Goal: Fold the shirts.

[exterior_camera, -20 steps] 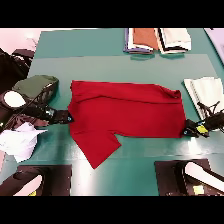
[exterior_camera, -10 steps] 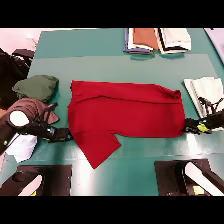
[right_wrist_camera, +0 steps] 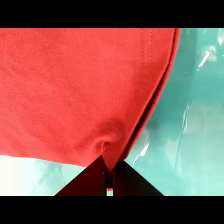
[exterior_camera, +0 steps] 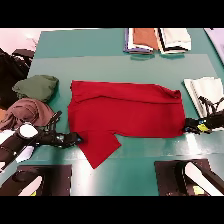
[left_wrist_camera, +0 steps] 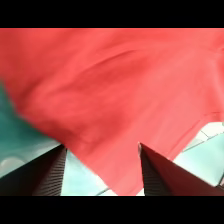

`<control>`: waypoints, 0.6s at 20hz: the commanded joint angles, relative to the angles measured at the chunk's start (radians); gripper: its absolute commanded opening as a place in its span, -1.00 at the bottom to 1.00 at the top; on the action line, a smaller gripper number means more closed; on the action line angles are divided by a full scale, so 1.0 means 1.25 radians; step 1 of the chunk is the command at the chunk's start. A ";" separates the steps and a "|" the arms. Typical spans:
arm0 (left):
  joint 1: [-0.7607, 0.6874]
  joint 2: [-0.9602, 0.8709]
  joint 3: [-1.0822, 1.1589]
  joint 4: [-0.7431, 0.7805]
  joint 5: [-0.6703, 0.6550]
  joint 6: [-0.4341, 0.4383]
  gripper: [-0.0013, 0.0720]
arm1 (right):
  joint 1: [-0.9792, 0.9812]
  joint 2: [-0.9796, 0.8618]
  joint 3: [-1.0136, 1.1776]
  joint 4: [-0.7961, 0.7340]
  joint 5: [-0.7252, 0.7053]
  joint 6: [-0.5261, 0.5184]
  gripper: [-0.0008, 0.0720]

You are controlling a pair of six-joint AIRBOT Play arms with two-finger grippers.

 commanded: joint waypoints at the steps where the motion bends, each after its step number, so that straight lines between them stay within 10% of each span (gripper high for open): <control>1: -0.070 0.000 -0.016 -0.031 0.100 -0.007 0.28 | 0.001 0.001 0.001 0.001 0.002 0.001 -0.92; 2: -0.072 0.000 -0.015 -0.032 0.102 -0.007 -0.26 | 0.001 0.001 0.001 0.001 0.006 0.001 -0.92; 5: -0.072 0.000 0.002 -0.023 0.074 0.000 -0.91 | 0.001 0.025 0.001 0.000 0.014 0.000 -0.92; 12: -0.072 0.195 0.126 0.241 -0.193 -0.151 -0.92 | 0.000 0.132 0.002 -0.010 0.086 0.000 -0.92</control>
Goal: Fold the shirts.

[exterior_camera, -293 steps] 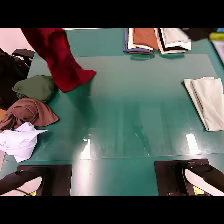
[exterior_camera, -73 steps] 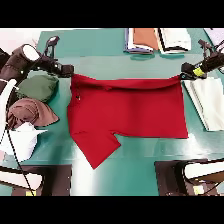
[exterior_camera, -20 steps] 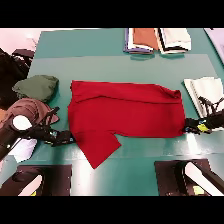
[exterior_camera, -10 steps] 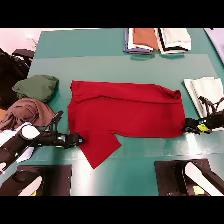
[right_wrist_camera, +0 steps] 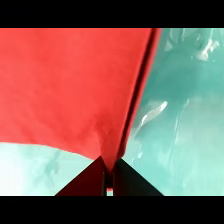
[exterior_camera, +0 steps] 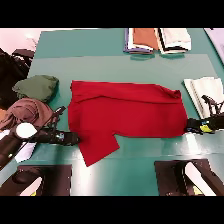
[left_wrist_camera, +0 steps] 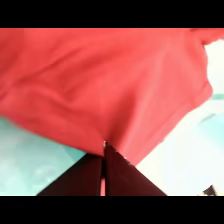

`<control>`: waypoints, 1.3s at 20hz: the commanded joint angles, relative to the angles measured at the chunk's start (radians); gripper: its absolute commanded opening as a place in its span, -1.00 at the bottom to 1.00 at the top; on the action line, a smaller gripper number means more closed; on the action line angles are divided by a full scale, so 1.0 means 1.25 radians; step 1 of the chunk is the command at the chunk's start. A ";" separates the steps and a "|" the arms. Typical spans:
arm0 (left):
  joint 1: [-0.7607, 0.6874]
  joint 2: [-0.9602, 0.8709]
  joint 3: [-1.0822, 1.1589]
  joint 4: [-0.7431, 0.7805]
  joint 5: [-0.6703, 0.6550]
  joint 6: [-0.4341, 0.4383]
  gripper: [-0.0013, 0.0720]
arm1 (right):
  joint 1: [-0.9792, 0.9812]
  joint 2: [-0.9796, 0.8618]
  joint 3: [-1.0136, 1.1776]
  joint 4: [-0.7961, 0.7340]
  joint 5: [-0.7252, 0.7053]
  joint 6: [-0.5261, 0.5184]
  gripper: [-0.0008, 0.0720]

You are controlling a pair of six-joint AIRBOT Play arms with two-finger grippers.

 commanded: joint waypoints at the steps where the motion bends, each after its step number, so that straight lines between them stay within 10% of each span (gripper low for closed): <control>1: -0.002 0.139 0.045 0.138 -0.165 -0.102 -0.91 | 0.000 0.046 0.013 -0.004 0.052 0.000 -0.92; 8: -0.002 0.191 0.196 0.179 -0.199 -0.133 -0.91 | 0.000 0.048 0.154 -0.001 0.098 0.046 -0.93; 26: 0.122 -0.545 0.582 0.204 0.176 0.033 -0.91 | 0.212 -0.555 0.678 0.045 0.007 0.162 -0.92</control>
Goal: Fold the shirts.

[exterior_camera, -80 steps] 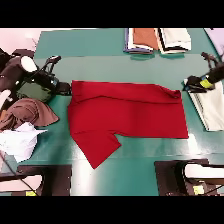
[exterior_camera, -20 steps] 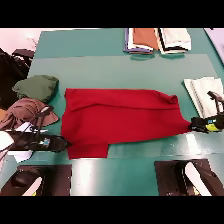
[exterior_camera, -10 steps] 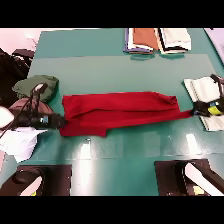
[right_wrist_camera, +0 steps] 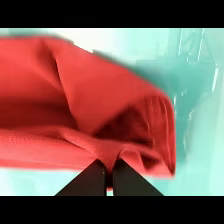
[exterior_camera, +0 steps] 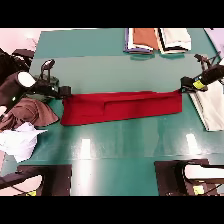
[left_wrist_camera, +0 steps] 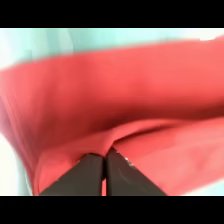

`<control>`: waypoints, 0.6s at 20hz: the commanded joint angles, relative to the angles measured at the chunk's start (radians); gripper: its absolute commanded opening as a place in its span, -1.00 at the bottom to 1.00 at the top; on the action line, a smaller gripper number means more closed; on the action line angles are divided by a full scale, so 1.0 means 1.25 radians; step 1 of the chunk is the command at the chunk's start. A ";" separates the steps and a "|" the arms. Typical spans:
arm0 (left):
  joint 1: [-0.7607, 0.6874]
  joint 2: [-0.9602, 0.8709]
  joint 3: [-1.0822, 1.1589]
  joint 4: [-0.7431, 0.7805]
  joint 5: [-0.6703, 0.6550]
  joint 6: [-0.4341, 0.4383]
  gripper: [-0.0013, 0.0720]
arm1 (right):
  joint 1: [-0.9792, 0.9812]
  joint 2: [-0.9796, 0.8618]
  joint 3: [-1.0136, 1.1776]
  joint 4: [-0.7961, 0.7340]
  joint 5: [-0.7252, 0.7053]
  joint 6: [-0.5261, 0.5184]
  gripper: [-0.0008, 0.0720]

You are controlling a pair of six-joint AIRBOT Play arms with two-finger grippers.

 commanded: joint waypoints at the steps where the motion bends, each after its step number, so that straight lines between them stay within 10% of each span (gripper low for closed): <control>1: 0.003 -0.074 0.051 -0.018 0.044 0.012 -0.90 | 0.002 -0.083 0.085 0.040 0.004 0.002 -0.91; 2: 0.003 -0.074 0.056 -0.021 0.044 0.011 -0.62 | -0.001 -0.095 0.098 0.067 -0.002 -0.017 -0.65; 3: 0.003 -0.074 0.068 -0.021 0.038 0.003 0.32 | -0.011 -0.105 0.115 0.097 -0.007 -0.036 -0.15; 4: 0.003 -0.073 0.084 -0.021 0.026 -0.004 0.71 | -0.023 -0.111 0.130 0.130 -0.005 -0.054 0.11; 10: 0.002 -0.072 0.164 -0.023 -0.118 -0.008 0.68 | -0.146 -0.113 0.084 0.195 0.099 -0.164 0.48; 11: 0.002 -0.072 0.164 -0.024 -0.129 -0.008 0.38 | -0.171 -0.113 0.052 0.202 0.104 -0.171 0.63; 12: 0.002 -0.072 0.164 -0.031 -0.136 -0.007 -0.33 | -0.192 -0.113 0.013 0.202 0.104 -0.186 0.71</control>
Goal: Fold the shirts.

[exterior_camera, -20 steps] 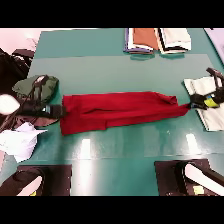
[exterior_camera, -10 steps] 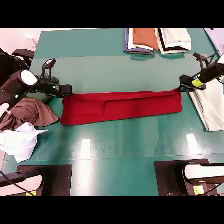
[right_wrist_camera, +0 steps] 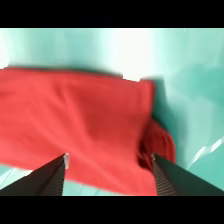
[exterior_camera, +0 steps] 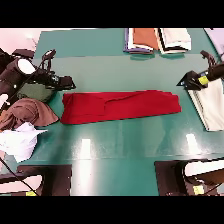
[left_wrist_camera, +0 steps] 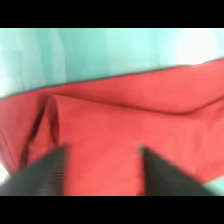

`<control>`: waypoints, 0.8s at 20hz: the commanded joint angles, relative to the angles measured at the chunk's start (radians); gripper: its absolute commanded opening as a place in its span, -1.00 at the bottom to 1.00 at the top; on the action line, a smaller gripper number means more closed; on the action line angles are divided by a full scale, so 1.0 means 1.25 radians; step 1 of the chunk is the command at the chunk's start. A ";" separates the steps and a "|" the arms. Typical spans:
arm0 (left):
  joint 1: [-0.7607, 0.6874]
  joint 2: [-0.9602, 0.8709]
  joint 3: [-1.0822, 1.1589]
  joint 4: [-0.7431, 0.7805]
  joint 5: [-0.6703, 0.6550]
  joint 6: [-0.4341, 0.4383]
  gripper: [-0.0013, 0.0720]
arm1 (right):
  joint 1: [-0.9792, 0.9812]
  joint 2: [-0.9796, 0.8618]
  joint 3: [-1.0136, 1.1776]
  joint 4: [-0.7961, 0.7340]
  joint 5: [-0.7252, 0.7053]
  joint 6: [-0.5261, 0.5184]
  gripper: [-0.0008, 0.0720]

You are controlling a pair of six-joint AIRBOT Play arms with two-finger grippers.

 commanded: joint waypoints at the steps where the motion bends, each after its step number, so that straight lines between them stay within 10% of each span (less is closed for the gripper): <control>1: 0.000 -0.002 0.013 -0.017 -0.051 0.002 -0.65 | -0.079 -0.003 -0.099 0.036 0.025 -0.060 0.75; 12: -0.042 -0.002 0.013 -0.079 -0.034 0.003 -0.66 | -0.039 -0.057 -0.268 0.092 -0.136 -0.150 0.86; 16: -0.131 -0.002 0.013 -0.078 0.016 -0.001 -0.66 | 0.018 -0.050 -0.245 0.102 -0.192 -0.169 -0.37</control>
